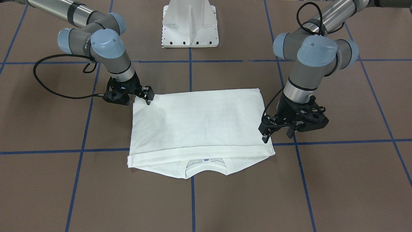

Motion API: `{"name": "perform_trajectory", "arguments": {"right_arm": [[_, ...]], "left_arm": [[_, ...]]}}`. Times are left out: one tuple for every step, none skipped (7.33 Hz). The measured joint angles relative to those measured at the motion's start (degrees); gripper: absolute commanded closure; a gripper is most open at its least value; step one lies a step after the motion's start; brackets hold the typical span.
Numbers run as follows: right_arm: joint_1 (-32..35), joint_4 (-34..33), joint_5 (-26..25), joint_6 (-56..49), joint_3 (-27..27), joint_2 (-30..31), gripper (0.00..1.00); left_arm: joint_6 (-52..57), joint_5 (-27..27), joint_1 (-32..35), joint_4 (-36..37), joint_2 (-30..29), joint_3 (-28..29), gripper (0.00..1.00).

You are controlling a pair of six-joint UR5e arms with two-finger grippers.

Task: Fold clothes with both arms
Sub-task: 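Move the right gripper down to the folded shirt's side edge and grasp it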

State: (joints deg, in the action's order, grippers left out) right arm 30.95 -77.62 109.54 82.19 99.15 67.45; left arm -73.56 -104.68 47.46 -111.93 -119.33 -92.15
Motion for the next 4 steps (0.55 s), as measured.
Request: {"name": "perform_trajectory", "arguments": {"right_arm": [[-0.12,0.1,0.11,-0.05,0.09,-0.01,1.0],[-0.13,0.2,0.29,-0.12,0.3,-0.07,1.0],[-0.1,0.24,0.52,-0.14,0.63,-0.19,1.0],[0.01,0.26,0.77,-0.12,1.1,-0.15,1.0]], "left_arm": [[0.04,0.0,0.0,0.01,0.0,0.1,0.01],[0.07,0.0,0.0,0.0,0.02,0.23,0.01],[0.07,-0.02,0.0,0.01,0.04,0.37,0.01],[0.08,-0.05,0.0,-0.02,0.05,0.5,0.01]]}}
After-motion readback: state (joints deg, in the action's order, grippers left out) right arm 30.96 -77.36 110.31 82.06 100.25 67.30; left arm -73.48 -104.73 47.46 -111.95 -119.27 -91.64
